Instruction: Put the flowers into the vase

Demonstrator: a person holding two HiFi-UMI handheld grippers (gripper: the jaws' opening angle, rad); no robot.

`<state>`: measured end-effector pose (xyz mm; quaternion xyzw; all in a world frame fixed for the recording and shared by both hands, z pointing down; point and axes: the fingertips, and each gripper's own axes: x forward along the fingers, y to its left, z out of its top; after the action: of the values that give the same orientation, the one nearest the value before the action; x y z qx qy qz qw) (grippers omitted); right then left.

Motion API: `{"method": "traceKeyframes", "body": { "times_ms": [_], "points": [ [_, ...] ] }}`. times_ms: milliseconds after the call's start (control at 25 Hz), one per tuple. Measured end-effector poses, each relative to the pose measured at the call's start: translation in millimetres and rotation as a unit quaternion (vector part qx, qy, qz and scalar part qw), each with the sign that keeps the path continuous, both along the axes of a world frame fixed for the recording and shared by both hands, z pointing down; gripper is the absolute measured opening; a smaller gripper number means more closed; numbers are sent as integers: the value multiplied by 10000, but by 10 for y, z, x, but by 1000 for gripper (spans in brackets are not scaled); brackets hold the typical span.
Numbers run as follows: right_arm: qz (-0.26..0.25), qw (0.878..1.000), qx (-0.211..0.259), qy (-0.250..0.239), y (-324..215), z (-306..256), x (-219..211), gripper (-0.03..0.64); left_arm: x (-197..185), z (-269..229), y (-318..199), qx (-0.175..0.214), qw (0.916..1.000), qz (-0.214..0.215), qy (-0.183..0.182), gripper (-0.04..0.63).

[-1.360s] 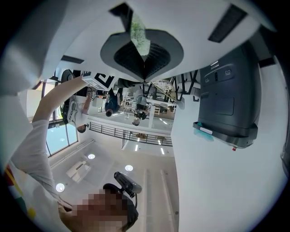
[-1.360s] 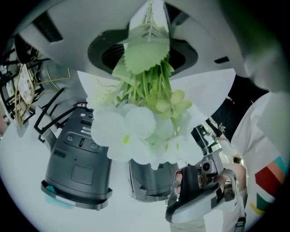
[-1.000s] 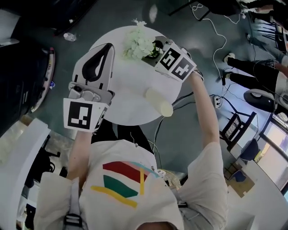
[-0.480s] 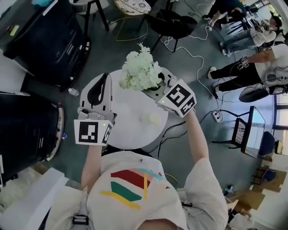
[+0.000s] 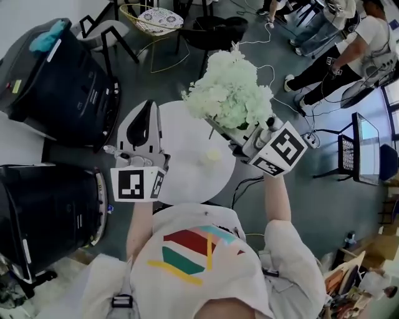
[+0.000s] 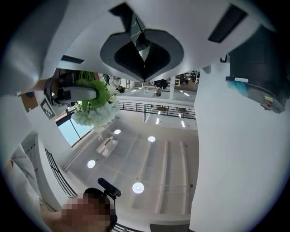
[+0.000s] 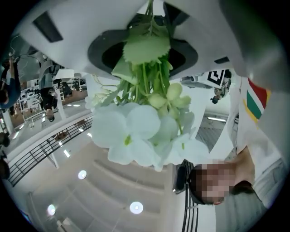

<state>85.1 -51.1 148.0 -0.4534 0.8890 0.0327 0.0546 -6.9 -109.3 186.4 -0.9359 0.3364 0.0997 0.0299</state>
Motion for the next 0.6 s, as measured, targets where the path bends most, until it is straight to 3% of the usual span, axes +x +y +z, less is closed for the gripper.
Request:
{"method": "traceKeyframes", "body": {
  "times_ms": [240,600],
  "points": [
    [582,9965,383,-464,304,-123,182,209,182,-98,188,247,9992,279,-118,6],
    [936,9937,195,-591,353,154,334,209,268,-25,211,227,9991,286,-231,6]
  ]
}}
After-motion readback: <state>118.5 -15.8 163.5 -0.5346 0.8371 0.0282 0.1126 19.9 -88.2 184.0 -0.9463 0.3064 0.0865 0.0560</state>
